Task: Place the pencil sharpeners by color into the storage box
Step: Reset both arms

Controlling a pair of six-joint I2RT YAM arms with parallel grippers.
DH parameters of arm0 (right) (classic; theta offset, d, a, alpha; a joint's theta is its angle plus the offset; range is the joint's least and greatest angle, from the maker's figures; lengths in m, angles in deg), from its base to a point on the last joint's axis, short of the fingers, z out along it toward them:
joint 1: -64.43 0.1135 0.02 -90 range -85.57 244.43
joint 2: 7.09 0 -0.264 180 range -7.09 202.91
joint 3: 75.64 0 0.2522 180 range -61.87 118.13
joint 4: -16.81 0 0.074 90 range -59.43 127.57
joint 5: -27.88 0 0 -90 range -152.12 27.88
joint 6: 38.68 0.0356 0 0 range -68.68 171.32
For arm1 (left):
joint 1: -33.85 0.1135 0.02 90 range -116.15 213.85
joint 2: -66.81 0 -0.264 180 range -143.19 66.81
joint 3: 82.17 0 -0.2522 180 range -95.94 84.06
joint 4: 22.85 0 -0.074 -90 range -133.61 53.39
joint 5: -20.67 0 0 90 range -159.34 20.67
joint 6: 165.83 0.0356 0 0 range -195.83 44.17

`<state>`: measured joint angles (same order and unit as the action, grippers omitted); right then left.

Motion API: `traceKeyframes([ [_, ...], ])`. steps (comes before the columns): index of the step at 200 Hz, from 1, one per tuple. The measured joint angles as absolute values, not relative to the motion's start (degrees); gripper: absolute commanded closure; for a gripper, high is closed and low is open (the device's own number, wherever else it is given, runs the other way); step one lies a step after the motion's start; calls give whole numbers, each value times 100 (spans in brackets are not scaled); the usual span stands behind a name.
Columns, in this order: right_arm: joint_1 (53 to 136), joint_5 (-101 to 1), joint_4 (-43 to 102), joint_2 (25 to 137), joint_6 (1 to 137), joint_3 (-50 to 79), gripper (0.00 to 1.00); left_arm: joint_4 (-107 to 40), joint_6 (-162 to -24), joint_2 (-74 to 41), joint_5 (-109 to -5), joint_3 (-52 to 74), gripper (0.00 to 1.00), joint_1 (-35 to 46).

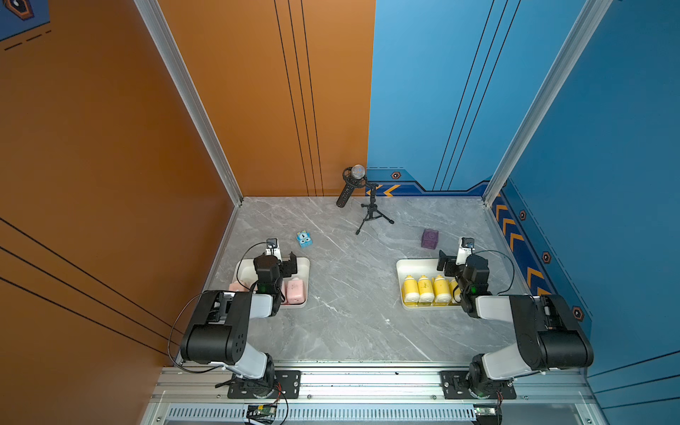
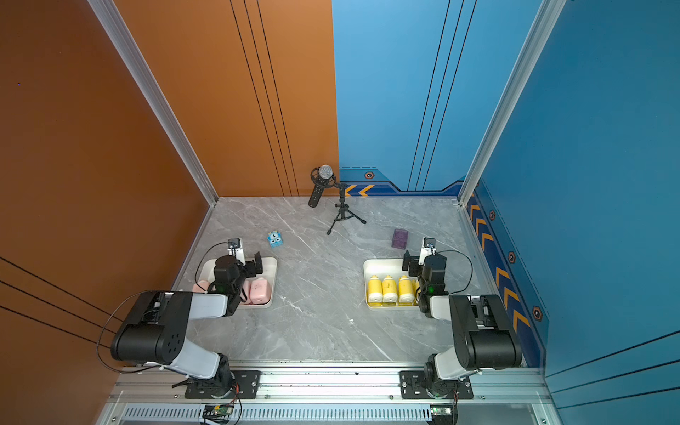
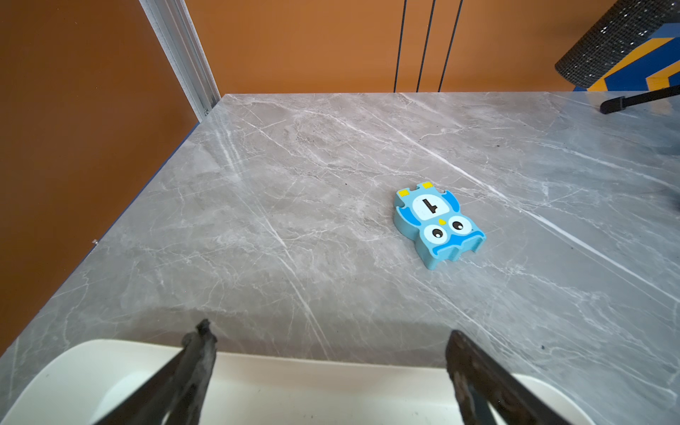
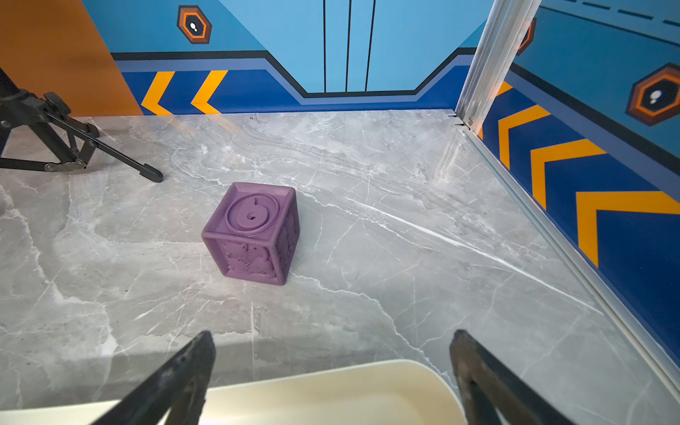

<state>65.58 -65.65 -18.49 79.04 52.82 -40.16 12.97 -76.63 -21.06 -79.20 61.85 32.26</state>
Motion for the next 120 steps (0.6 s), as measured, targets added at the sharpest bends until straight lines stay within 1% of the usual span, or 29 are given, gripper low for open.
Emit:
traceKeyframes([
  [120, 6558, -6527, -1831, 7906, 5284, -4007, 0, 1297, -7665, -2106, -7920, 6185, 2, 3226],
])
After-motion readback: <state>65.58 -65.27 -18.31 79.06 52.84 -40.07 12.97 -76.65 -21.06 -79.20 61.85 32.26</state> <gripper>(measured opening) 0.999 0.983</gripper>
